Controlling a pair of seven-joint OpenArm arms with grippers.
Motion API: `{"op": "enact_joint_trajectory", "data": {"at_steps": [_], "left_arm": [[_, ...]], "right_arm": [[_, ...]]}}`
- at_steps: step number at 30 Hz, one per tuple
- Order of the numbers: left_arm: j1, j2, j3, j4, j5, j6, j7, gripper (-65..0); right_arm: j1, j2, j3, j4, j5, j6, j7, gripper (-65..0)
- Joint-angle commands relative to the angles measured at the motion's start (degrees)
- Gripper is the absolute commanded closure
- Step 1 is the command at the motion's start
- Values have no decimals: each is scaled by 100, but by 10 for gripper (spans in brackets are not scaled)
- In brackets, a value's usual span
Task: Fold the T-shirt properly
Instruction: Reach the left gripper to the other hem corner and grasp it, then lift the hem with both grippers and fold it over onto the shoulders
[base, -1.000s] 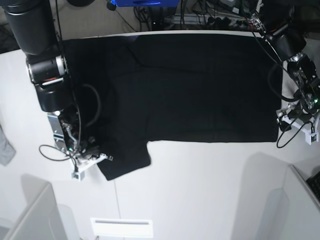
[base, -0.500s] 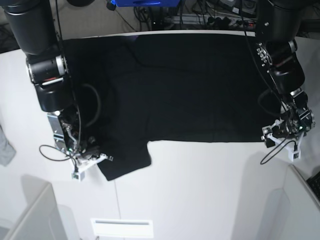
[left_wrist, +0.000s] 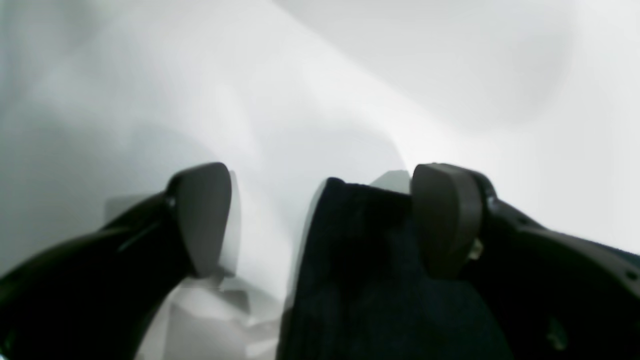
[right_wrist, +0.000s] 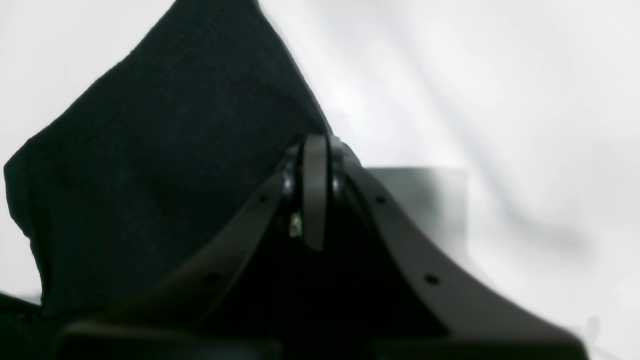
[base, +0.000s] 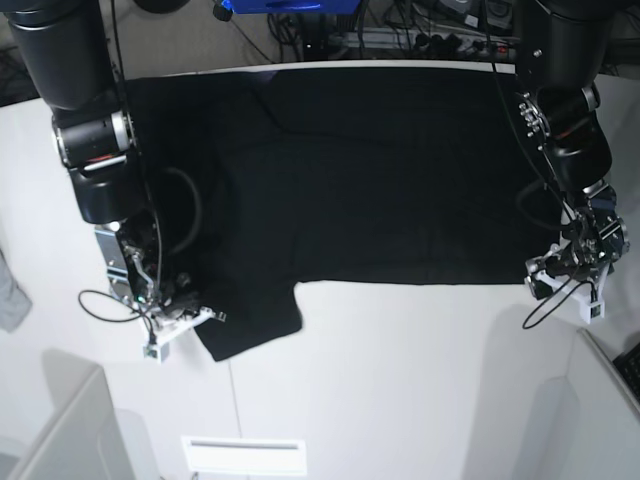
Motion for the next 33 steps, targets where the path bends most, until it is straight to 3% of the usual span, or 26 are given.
{"op": "enact_joint_trajectory", "data": {"at_steps": [1,11,16,24,28,33], "left_arm": [[-50,-39,4,5,-7,11,212,-497],[65,-39,4,32,-25,-6,204,0],[73,-39,-22,181,-34,-24,230,0],[671,120,-4,1438,-51,-24,239,0],[882,93,-4,1825,-667,-24,256,0],[917,58,4,2221,-1264,-24,802,0]], "right_arm": [[192,41,14,66,11,14,32,0],[166,41,67,92,19,14,41,0],[148,50,67,127,19,-13,50,0],[-80,234,75,822,19,-22,41,0],[-309,348,75,1252,37,-22,32,0],[-546,410,128,1639,63,-22,32,0]]}}
